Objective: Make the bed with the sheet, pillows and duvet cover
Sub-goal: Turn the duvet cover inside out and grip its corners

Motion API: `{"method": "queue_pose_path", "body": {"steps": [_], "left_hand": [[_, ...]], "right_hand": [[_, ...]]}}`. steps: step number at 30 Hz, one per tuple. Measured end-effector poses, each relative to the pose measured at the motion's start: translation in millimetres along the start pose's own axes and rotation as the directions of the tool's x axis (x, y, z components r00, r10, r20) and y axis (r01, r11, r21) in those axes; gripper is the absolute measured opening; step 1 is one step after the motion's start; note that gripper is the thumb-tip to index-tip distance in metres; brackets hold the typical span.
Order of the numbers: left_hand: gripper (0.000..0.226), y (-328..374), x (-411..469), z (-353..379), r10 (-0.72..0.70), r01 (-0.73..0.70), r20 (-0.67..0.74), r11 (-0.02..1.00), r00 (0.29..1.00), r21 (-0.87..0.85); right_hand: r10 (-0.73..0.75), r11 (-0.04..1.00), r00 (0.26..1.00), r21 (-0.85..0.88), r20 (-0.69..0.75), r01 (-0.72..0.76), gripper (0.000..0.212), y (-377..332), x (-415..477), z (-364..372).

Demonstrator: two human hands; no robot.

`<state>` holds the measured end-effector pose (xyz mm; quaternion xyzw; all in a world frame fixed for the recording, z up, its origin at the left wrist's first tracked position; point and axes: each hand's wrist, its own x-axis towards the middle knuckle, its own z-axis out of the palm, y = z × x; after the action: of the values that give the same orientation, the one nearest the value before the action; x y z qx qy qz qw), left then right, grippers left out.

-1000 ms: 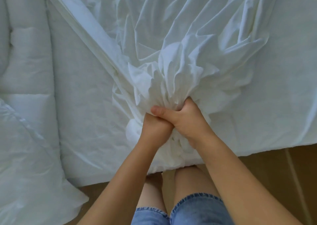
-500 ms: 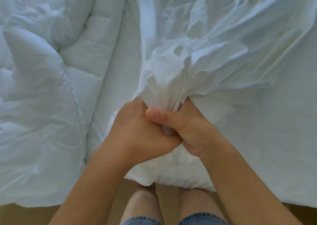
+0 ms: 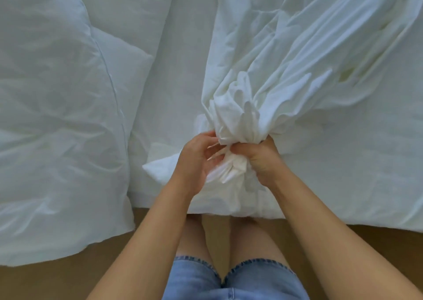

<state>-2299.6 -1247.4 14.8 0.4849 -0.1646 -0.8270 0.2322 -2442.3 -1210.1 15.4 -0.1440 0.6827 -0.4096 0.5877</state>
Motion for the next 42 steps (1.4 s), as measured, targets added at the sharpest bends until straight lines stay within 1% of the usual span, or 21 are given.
{"method": "queue_pose_path", "body": {"steps": [1,2,3,5,7,8,10,11,13,15,17,19,21,23,26,29,32,34,38,40,42], "left_hand": [[0.024,-2.3,1.4,-12.6,0.095,-0.069,-0.132,0.979,0.987,0.191],[0.030,-4.3,0.6,-27.9,0.216,-0.119,-0.198,0.904,0.956,0.411],[0.033,-5.5,-1.4,-45.6,0.317,-0.145,-0.188,0.783,0.930,0.605],[0.034,-1.1,-5.8,-87.5,0.402,-0.122,-0.102,0.493,0.910,0.861],[0.035,6.7,-8.1,-129.3,0.394,-0.108,0.048,0.131,0.918,0.985],[0.036,11.1,-9.2,-146.9,0.332,-0.106,0.143,-0.128,0.933,0.986],[0.042,20.3,-11.6,-177.3,0.069,-0.147,0.242,-0.626,0.968,0.766],[0.049,26.0,-13.2,-190.7,-0.074,-0.198,0.226,-0.776,0.971,0.598],[0.069,39.7,-13.1,-211.5,-0.247,-0.275,0.128,-0.906,0.961,0.322],[0.063,48.1,-5.7,-220.8,-0.305,-0.331,0.145,-0.917,0.941,0.222],[0.041,52.0,4.4,-219.4,-0.344,-0.405,0.245,-0.875,0.906,0.267],[0.032,55.8,8.0,-207.2,-0.288,-0.426,0.452,-0.873,0.844,0.239],[0.033,62.8,9.0,-190.3,-0.122,-0.395,0.685,-0.882,0.719,0.257],[0.038,73.9,13.2,-165.1,0.075,-0.441,0.807,-0.806,0.585,0.394],[0.040,103.4,30.1,-94.2,0.337,-0.467,0.846,-0.719,0.413,0.514],[0.040,119.2,44.8,5.2,0.426,-0.548,0.850,-0.651,0.309,0.525],[0.038,90.2,51.0,106.0,0.421,-0.660,0.854,-0.554,0.304,0.508],[0.035,55.0,53.3,166.8,0.423,-0.743,0.849,-0.445,0.318,0.500],[0.038,4.7,63.8,257.5,0.535,-0.828,0.781,-0.241,0.322,0.507],[0.039,-5.6,76.7,270.6,0.553,-0.808,0.761,-0.244,0.338,0.536],[0.037,-3.5,98.9,255.6,0.519,-0.686,0.742,-0.350,0.424,0.638]], "right_hand": [[-0.006,0.999,0.999,-0.036,-0.034,0.005,0.041,2.2,2.7,3.9],[-0.005,0.998,0.998,-0.070,-0.066,0.001,0.040,4.2,4.8,7.2],[-0.003,0.995,0.996,-0.096,-0.093,-0.006,0.041,7.0,7.1,9.7],[0.001,0.991,0.989,-0.133,-0.146,-0.020,0.040,15.2,11.9,13.1],[0.001,0.987,0.979,-0.154,-0.202,-0.033,0.040,23.4,15.8,16.5],[0.005,0.987,0.974,-0.154,-0.227,-0.041,0.040,27.5,17.6,18.4],[0.014,0.987,0.968,-0.152,-0.249,-0.053,0.040,35.0,20.4,22.4],[0.016,0.987,0.968,-0.152,-0.250,-0.056,0.039,38.0,21.8,24.3],[0.016,0.986,0.967,-0.155,-0.253,-0.057,0.037,41.8,25.8,27.1],[0.013,0.984,0.968,-0.168,-0.250,-0.057,0.037,43.0,28.8,28.9],[0.015,0.984,0.969,-0.170,-0.248,-0.059,0.037,43.7,30.3,28.5],[0.018,0.984,0.971,-0.170,-0.238,-0.060,0.039,45.0,29.9,26.0],[0.019,0.985,0.974,-0.162,-0.225,-0.056,0.041,45.0,26.0,21.8],[0.021,0.984,0.979,-0.167,-0.202,-0.055,0.043,44.3,18.9,14.8],[0.025,0.984,0.989,-0.168,-0.142,-0.049,0.046,40.5,1.2,-9.0],[0.002,0.989,0.988,-0.147,-0.156,-0.025,0.046,27.8,-19.8,-47.0],[-0.012,1.000,0.978,-0.015,-0.210,0.009,0.044,9.1,-36.1,-104.4],[-0.016,0.999,0.966,0.038,-0.259,0.027,0.040,-2.2,-43.3,-152.2],[-0.097,0.994,0.951,0.012,-0.294,0.106,0.043,-29.0,-45.0,-245.3],[-0.141,0.990,0.950,-0.055,-0.280,0.130,0.043,-39.5,-36.3,-278.8],[-0.139,0.988,0.952,-0.108,-0.274,0.114,0.043,-40.0,-21.8,-297.2]]}}
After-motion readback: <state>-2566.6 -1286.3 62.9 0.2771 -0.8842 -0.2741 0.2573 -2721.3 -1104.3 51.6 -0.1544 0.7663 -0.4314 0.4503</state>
